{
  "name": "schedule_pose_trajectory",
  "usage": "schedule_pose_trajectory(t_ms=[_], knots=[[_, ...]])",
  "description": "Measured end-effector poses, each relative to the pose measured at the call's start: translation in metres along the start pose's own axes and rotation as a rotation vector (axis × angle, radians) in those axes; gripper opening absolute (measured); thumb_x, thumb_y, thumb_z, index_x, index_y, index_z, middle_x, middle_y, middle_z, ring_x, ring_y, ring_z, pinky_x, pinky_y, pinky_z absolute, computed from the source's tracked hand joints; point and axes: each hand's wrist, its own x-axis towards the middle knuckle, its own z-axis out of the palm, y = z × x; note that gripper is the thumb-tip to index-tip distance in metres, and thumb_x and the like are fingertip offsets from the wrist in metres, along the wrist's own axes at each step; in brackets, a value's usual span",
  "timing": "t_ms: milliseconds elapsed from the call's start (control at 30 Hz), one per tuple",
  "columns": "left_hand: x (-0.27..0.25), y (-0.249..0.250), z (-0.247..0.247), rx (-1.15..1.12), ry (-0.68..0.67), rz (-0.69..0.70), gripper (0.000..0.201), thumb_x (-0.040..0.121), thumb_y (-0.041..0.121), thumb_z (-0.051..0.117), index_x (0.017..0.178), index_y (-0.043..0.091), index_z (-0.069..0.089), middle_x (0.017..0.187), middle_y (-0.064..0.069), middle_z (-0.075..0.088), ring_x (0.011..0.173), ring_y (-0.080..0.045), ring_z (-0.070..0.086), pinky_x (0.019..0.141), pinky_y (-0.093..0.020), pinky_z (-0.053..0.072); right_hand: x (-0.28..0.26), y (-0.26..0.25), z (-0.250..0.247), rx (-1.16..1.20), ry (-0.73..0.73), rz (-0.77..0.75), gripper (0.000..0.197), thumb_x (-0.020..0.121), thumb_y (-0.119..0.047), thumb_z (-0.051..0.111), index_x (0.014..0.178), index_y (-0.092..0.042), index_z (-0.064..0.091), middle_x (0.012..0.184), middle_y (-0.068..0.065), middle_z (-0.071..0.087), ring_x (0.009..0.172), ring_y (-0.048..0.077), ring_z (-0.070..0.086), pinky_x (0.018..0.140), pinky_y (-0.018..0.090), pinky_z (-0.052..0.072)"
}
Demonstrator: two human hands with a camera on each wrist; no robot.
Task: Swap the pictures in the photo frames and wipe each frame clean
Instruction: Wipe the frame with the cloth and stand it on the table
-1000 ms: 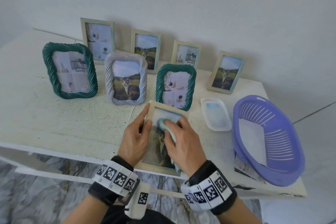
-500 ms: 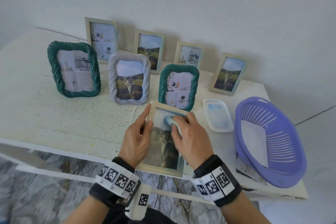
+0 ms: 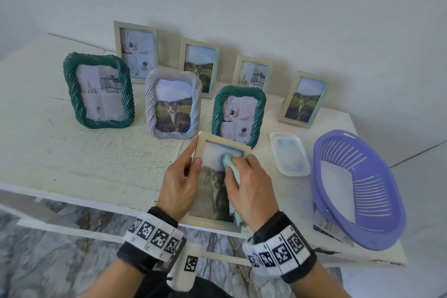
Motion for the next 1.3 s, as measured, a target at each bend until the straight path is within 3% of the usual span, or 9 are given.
schedule_pose_trajectory(t_ms=[167, 367, 500, 667, 800, 900, 1033, 1200, 1300], knots=[[-0.002, -0.002, -0.004, -0.005, 0.015, -0.008, 0.047, 0.097, 0.023, 0.047, 0.144, 0.027, 0.039, 0.069, -0.019, 0.057, 0.055, -0.004, 0.041, 0.055, -0.019, 0.037, -0.007, 0.006, -0.007, -0.035, -0.151, -0.067, 0.025, 0.096, -0.030, 0.051, 0.114, -0.017, 0.062, 0.090, -0.003, 0.044, 0.059, 0.014, 0.051, 0.053, 0.025, 0.046], [-0.004, -0.003, 0.004, 0.010, 0.007, 0.002, 0.051, 0.095, 0.025, 0.045, 0.146, 0.021, 0.040, 0.059, 0.008, 0.046, 0.051, -0.003, 0.037, 0.051, -0.017, 0.034, 0.005, 0.003, -0.002, 0.028, -0.039, -0.035, 0.021, 0.094, -0.024, 0.056, 0.113, -0.016, 0.060, 0.092, 0.001, 0.047, 0.067, 0.021, 0.056, 0.058, 0.032, 0.051], [-0.005, -0.006, 0.001, 0.024, 0.004, -0.007, 0.050, 0.096, 0.025, 0.045, 0.145, 0.021, 0.042, 0.062, 0.006, 0.045, 0.053, -0.002, 0.038, 0.054, -0.017, 0.035, -0.005, 0.001, -0.008, 0.063, -0.187, -0.143, 0.027, 0.093, -0.024, 0.057, 0.120, -0.025, 0.060, 0.089, -0.003, 0.041, 0.062, 0.016, 0.051, 0.055, 0.025, 0.045], [-0.003, -0.002, 0.006, -0.004, -0.020, -0.012, 0.050, 0.097, 0.024, 0.046, 0.146, 0.020, 0.041, 0.062, 0.002, 0.054, 0.056, -0.001, 0.041, 0.053, -0.021, 0.040, 0.015, 0.011, -0.008, -0.019, -0.032, -0.066, 0.021, 0.092, -0.024, 0.058, 0.111, -0.018, 0.065, 0.090, 0.001, 0.044, 0.062, 0.020, 0.052, 0.053, 0.032, 0.050], [0.000, -0.004, 0.002, 0.013, 0.000, -0.008, 0.050, 0.095, 0.024, 0.045, 0.145, 0.018, 0.042, 0.060, 0.000, 0.047, 0.054, -0.001, 0.038, 0.052, -0.016, 0.035, -0.005, -0.002, -0.006, 0.085, -0.168, -0.163, 0.025, 0.093, -0.026, 0.054, 0.116, -0.027, 0.061, 0.087, -0.002, 0.042, 0.060, 0.018, 0.051, 0.053, 0.029, 0.047], [-0.003, -0.005, 0.004, 0.004, -0.023, -0.019, 0.051, 0.097, 0.027, 0.045, 0.146, 0.020, 0.040, 0.069, -0.016, 0.058, 0.056, -0.001, 0.041, 0.055, -0.022, 0.040, 0.003, 0.008, -0.011, -0.004, -0.190, -0.150, 0.025, 0.095, -0.029, 0.053, 0.117, -0.024, 0.064, 0.088, -0.002, 0.042, 0.056, 0.014, 0.049, 0.050, 0.024, 0.044], [-0.002, -0.003, 0.010, -0.032, -0.019, -0.024, 0.046, 0.100, 0.019, 0.048, 0.146, 0.019, 0.040, 0.060, 0.006, 0.051, 0.054, -0.001, 0.042, 0.053, -0.017, 0.038, 0.016, 0.009, -0.009, -0.042, -0.064, -0.074, 0.020, 0.093, -0.026, 0.056, 0.111, -0.022, 0.064, 0.087, -0.003, 0.040, 0.057, 0.016, 0.048, 0.050, 0.023, 0.039], [0.003, -0.008, 0.005, -0.029, 0.006, -0.061, 0.048, 0.094, 0.025, 0.046, 0.142, 0.027, 0.042, 0.060, 0.008, 0.040, 0.053, -0.004, 0.035, 0.051, -0.023, 0.035, -0.013, -0.009, -0.007, 0.009, -0.273, -0.233, 0.026, 0.094, -0.030, 0.045, 0.114, -0.025, 0.061, 0.089, -0.004, 0.039, 0.056, 0.011, 0.043, 0.047, 0.021, 0.042], [0.000, -0.007, 0.007, -0.015, -0.012, -0.053, 0.045, 0.099, 0.021, 0.048, 0.144, 0.025, 0.040, 0.066, 0.011, 0.052, 0.055, 0.000, 0.041, 0.055, -0.021, 0.039, 0.005, 0.005, -0.012, -0.057, -0.194, -0.169, 0.022, 0.093, -0.026, 0.056, 0.113, -0.025, 0.065, 0.087, -0.004, 0.037, 0.050, 0.006, 0.034, 0.046, 0.016, 0.030]])
